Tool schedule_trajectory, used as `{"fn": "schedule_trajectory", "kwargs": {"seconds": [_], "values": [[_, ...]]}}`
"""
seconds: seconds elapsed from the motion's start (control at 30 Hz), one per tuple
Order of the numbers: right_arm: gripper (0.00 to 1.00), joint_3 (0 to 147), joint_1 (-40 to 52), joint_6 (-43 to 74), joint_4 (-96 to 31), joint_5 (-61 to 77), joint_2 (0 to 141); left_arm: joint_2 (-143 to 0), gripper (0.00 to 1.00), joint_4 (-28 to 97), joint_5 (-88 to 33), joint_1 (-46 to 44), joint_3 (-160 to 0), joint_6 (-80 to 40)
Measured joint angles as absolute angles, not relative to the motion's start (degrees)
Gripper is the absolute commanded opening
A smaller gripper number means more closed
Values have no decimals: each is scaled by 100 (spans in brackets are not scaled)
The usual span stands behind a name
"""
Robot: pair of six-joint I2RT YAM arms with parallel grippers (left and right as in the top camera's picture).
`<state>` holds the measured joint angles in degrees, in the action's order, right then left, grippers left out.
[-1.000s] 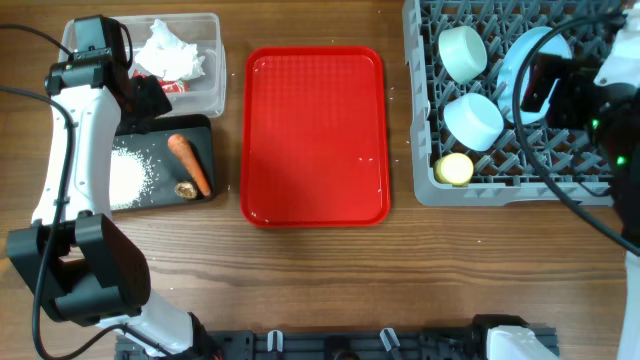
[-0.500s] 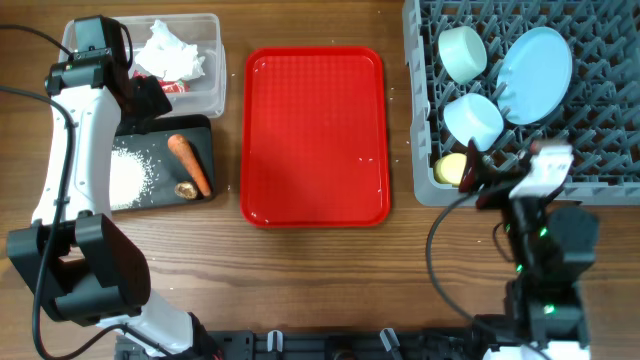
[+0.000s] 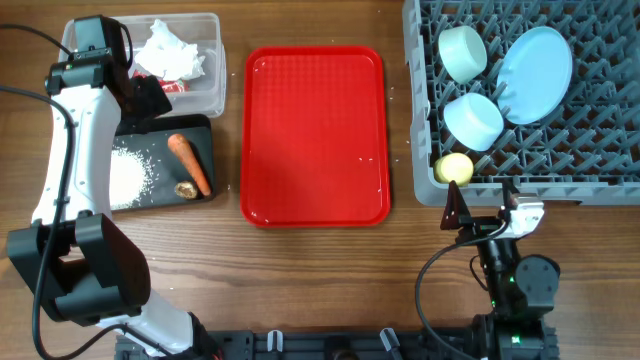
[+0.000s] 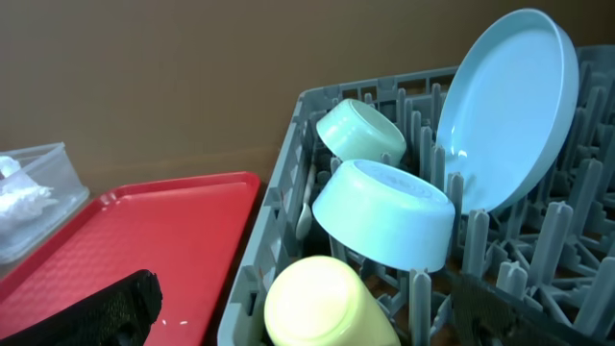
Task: Sort waste into correct bins and load items into the dishwasher rack
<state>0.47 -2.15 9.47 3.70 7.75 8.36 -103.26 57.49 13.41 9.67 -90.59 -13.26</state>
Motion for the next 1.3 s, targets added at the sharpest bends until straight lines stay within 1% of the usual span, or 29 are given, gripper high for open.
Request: {"fn": "schedule_trajectory", "kwargs": {"seconds": [0.17,0.3,1.23,1.3], "values": [[100,45,-215,985,64,775,405,-10326,100,5752,1341,967,-9059,-1326],[100,45,-215,987,71,773,115,-10326,100,5752,1341,967,-9059,-1326],[100,45,-215,987,67,775,110,-10326,100,5749,1339,967,-9059,-1326],[100,45,-215,987,67,775,110,-10326,100,5745,1194,967,-9059,-1326]]}}
